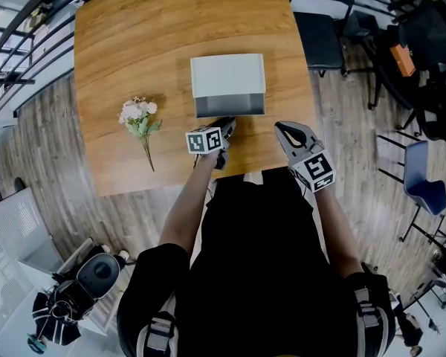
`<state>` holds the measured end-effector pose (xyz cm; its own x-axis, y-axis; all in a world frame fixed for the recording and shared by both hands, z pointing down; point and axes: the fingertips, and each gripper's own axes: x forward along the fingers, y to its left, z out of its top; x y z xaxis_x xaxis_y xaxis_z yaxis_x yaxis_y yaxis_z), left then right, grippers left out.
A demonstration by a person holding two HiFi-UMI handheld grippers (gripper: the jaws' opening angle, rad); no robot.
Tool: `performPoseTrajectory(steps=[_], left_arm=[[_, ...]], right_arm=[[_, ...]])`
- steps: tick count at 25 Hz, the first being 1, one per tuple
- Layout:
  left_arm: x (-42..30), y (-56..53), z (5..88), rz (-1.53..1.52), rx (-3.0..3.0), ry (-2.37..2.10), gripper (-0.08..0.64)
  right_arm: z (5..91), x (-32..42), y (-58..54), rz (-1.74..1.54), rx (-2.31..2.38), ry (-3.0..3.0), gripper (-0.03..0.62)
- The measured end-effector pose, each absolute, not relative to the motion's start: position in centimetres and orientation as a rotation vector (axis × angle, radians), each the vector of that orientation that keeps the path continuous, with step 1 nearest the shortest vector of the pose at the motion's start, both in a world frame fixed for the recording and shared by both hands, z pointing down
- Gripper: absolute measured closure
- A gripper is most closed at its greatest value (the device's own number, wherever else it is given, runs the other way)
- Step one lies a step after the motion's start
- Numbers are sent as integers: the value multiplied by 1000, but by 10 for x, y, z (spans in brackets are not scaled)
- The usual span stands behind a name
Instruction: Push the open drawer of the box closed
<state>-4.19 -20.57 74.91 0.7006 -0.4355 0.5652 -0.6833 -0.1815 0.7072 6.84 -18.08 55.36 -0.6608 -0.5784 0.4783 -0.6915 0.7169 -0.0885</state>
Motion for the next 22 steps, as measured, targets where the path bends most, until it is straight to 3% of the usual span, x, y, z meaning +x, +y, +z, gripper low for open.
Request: performPoseTrajectory(steps=[22], left_arm=[[-40, -227, 754, 280, 1828, -880, 480]], right_arm=[[549, 71, -184, 378, 1004, -2513, 577]])
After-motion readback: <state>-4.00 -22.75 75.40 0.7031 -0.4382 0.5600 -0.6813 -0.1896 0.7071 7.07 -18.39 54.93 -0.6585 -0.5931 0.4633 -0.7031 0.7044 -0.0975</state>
